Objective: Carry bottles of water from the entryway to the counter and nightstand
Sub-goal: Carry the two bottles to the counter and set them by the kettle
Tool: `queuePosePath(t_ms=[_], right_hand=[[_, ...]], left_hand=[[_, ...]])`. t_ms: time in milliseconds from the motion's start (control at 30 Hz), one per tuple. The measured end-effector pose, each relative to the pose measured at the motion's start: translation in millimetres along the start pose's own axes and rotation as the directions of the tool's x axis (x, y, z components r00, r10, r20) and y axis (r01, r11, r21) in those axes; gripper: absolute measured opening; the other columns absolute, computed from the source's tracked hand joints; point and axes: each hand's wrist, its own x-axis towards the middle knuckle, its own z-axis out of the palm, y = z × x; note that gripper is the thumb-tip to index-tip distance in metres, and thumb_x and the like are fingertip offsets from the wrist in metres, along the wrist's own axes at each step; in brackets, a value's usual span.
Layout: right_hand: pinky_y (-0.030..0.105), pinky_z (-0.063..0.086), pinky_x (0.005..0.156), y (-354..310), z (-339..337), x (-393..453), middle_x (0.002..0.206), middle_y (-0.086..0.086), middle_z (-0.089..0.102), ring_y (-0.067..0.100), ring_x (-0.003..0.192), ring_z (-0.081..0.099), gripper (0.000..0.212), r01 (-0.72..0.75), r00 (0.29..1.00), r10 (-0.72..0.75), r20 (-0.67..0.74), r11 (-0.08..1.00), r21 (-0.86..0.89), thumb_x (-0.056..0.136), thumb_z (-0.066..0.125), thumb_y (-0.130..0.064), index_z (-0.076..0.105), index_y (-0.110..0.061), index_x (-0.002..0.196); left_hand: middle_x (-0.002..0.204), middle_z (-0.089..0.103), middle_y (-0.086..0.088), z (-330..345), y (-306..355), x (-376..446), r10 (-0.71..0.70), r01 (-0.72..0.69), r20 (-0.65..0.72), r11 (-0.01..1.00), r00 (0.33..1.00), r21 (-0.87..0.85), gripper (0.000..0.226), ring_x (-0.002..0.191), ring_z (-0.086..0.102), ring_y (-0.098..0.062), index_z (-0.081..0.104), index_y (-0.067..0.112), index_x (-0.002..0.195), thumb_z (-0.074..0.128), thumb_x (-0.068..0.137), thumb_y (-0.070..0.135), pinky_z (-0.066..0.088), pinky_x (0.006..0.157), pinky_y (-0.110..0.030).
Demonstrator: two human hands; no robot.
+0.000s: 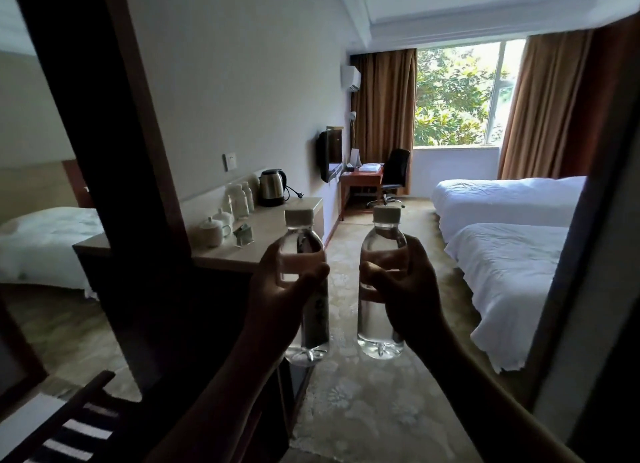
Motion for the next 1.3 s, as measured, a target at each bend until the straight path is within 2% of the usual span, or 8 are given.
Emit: queuePosePath(t_ms=[100, 233, 333, 433, 600, 933, 1133, 1300], right_hand=[[0.029, 0.058, 0.053, 20, -14, 36, 0.087, 0.015, 0.061, 0.012, 0.064, 0.071, 0.042, 0.003, 1.000, -0.002, -0.023, 1.000, 0.007, 0.080, 0.074, 0.003, 0.054, -0.026, 0.104], [0.031, 0.058, 0.053, 56, -28, 89, 0.084, 0.010, 0.061, 0.010, 0.064, 0.071, 0.046, 0.002, 0.998, -0.003, -0.061, 1.000, -0.023, 0.080, 0.074, 0.003, 0.053, -0.031, 0.103], [0.032, 0.059, 0.053, 89, -34, 142, 0.091, 0.019, 0.059, 0.012, 0.065, 0.070, 0.047, 0.007, 0.995, -0.013, -0.095, 0.998, -0.059, 0.081, 0.074, 0.003, 0.054, -0.032, 0.104], [0.036, 0.061, 0.054, 118, -36, 200, 0.086, 0.013, 0.059, 0.014, 0.063, 0.070, 0.044, 0.000, 0.994, -0.008, -0.110, 0.998, -0.068, 0.081, 0.073, 0.004, 0.055, -0.027, 0.108], [0.037, 0.061, 0.053, 160, -32, 315, 0.081, 0.007, 0.063, 0.014, 0.062, 0.070, 0.046, 0.008, 0.989, -0.021, -0.144, 0.996, -0.090, 0.080, 0.073, 0.006, 0.055, -0.024, 0.109], [0.033, 0.060, 0.054, 237, -61, 486, 0.093, 0.019, 0.063, 0.017, 0.071, 0.073, 0.049, 0.012, 0.982, -0.036, -0.186, 0.992, -0.126, 0.081, 0.074, -0.001, 0.052, -0.010, 0.123], [0.027, 0.058, 0.052, 308, -76, 599, 0.087, 0.011, 0.061, 0.010, 0.068, 0.071, 0.040, 0.028, 0.993, -0.040, -0.115, 0.995, -0.097, 0.083, 0.072, -0.001, 0.055, -0.010, 0.117], [0.026, 0.057, 0.052, 371, -70, 708, 0.087, 0.008, 0.062, 0.008, 0.067, 0.071, 0.041, 0.060, 0.998, -0.059, 0.020, 0.997, -0.047, 0.084, 0.070, 0.001, 0.054, -0.032, 0.101]], left_hand=[[0.106, 0.068, 0.000, 23, -21, 37, -0.020, 0.020, 0.018, 1.000, 1.000, 0.004, 0.080, 0.094, 0.070, -0.020, 0.056, 0.027, 0.127, 0.072, 0.055, 0.059, 0.059, 0.066, -0.026], [0.096, 0.073, -0.005, 50, -67, 95, -0.017, 0.016, 0.029, 1.000, 0.999, 0.008, 0.061, 0.091, 0.071, -0.032, 0.063, 0.029, 0.114, 0.076, 0.059, 0.054, 0.059, 0.080, -0.057], [0.096, 0.073, 0.007, 70, -105, 144, 0.018, -0.019, 0.051, 0.999, 0.999, 0.027, 0.053, 0.090, 0.071, -0.016, 0.064, 0.032, 0.110, 0.073, 0.062, 0.054, 0.059, 0.082, -0.046], [0.096, 0.072, 0.016, 86, -134, 197, 0.037, -0.038, 0.083, 0.999, 0.996, 0.005, 0.037, 0.087, 0.069, -0.002, 0.065, 0.035, 0.100, 0.074, 0.067, 0.045, 0.056, 0.072, -0.027], [0.091, 0.071, 0.018, 119, -182, 312, 0.029, -0.021, 0.136, 0.998, 0.990, -0.055, 0.047, 0.085, 0.068, 0.000, 0.064, 0.037, 0.099, 0.072, 0.056, 0.054, 0.054, 0.064, -0.015], [0.095, 0.071, 0.017, 191, -265, 473, 0.051, -0.037, 0.216, 0.997, 0.975, -0.069, 0.056, 0.089, 0.069, -0.002, 0.062, 0.031, 0.110, 0.071, 0.060, 0.054, 0.054, 0.067, -0.014], [0.090, 0.071, 0.022, 225, -332, 562, 0.025, -0.023, 0.093, 0.999, 0.995, -0.031, 0.046, 0.084, 0.068, 0.003, 0.064, 0.036, 0.100, 0.070, 0.058, 0.054, 0.053, 0.061, -0.013], [0.087, 0.072, 0.003, 241, -391, 646, 0.003, -0.001, -0.063, 1.000, 0.998, 0.028, 0.037, 0.078, 0.072, -0.022, 0.067, 0.041, 0.095, 0.075, 0.059, 0.046, 0.061, 0.067, -0.040]])
